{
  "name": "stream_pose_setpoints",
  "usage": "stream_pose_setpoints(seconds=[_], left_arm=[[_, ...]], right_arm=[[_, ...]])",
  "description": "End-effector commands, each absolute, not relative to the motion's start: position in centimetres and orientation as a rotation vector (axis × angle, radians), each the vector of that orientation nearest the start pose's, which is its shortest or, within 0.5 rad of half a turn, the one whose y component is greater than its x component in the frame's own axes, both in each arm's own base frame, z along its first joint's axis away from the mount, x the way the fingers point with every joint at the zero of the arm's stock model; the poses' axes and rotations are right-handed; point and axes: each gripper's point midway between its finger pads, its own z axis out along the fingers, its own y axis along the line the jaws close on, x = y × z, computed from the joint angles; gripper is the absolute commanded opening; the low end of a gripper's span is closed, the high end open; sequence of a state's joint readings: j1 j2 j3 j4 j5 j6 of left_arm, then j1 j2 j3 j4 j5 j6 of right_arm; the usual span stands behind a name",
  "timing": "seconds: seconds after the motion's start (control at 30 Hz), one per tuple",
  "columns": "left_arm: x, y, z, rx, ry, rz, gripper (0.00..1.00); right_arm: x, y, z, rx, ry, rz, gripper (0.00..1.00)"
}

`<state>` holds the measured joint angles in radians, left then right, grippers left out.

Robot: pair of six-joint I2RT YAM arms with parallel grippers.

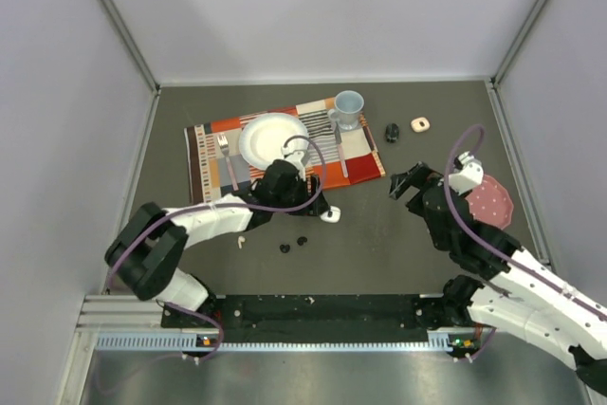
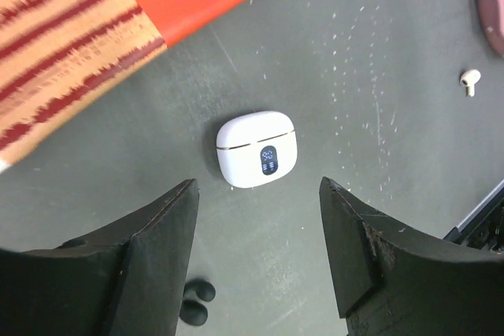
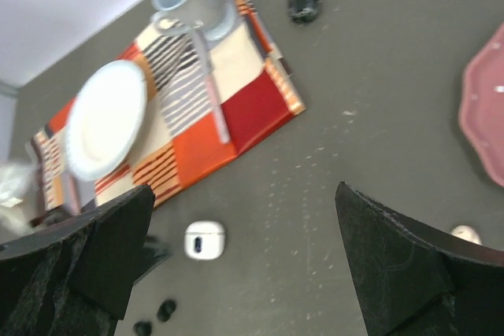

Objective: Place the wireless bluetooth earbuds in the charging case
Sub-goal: Place the charging case with the earbuds at the center of the board, then pick up the charging case from the corner of the board.

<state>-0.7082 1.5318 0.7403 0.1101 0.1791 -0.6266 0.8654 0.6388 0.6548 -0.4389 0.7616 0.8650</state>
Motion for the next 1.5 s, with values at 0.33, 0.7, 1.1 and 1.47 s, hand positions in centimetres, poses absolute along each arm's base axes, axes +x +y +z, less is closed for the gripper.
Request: stream_pose_setpoints(seconds=[0.33, 0.7, 1.1, 1.47], left_arm=[[25.8, -22.2, 18.6, 0.144, 1.923, -0.653, 0.89], [22.0, -15.9, 22.7, 0.11, 1.684, -0.611, 0.99], [18.5, -8.6, 26.1, -0.052, 1.527, -0.542, 0.99], [17.9, -6.9, 25.2, -0.087, 1.592, -0.477, 0.99]], right_arm=[[32.4, 7.5, 19.8, 0.802, 2.07, 0.396, 0.99], [42.0, 5.1, 17.6, 1.096, 2.127, 0.41, 0.99], [49.7, 1.8, 14.7, 1.26, 2.141, 0.144, 0.99], [54.3, -0.3, 10.2, 1.32, 2.192, -0.005, 0.93]])
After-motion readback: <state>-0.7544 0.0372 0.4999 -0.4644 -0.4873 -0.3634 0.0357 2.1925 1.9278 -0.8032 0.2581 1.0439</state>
